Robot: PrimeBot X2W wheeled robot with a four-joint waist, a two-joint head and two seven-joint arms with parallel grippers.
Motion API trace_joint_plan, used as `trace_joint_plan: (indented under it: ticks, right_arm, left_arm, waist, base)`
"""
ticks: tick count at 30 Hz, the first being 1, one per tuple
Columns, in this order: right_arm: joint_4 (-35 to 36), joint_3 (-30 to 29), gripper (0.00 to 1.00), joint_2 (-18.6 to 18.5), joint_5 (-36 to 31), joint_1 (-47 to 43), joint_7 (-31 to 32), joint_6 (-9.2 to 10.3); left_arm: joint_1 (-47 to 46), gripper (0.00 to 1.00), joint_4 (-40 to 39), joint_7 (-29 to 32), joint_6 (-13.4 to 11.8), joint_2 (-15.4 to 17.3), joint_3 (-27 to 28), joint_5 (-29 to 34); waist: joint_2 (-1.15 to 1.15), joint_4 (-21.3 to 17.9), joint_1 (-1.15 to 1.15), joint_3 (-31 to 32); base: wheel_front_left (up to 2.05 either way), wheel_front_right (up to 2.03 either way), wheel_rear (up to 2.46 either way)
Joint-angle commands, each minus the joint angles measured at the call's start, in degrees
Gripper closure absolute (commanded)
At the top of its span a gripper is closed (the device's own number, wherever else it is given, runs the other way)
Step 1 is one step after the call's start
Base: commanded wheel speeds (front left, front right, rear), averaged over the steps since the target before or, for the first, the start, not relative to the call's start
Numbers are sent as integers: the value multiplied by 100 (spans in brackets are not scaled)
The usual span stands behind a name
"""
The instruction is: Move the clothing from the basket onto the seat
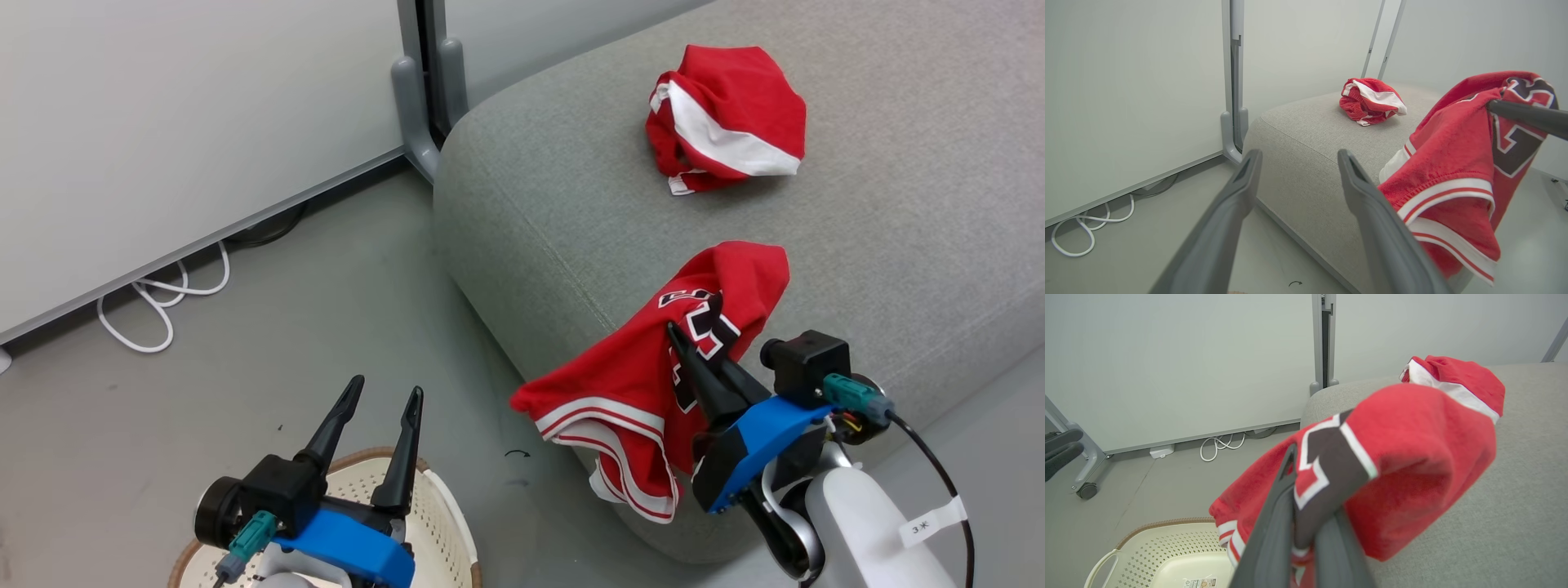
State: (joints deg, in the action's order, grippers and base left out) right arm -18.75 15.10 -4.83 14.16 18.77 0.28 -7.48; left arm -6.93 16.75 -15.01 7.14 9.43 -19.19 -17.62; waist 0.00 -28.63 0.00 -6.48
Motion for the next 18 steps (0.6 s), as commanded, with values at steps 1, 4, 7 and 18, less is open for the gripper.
trace_joint_plan:
  ticks: [1, 4, 7, 18]
  right_arm:
    - [46, -36, 100, 14, -8, -3, 0, -3]
    - [81, -153, 100, 19, -33, 63, -22, -3]
    - [168, -307, 100, -26, -37, 242, -39, -3]
    - [594, -1443, 100, -918, 104, 1682, 363, -3]
  left_arm:
    - [-70, 0, 10, -25, 50, 22, 7, 26]
    - [-98, 0, 1, -25, 50, 37, -2, 36]
    - [-145, 0, -21, -25, 51, 54, -37, 48]
    - [-654, 0, -211, -26, 52, 213, -159, 146]
  waist:
    - [0, 39, 0, -10]
    - [0, 138, 0, -53]
    - [0, 260, 0, -150]
    - [0, 982, 0, -1018]
  base:
    - [0, 0, 0]
    - [0, 0, 0]
    - [0, 0, 0]
    - [0, 0, 0]
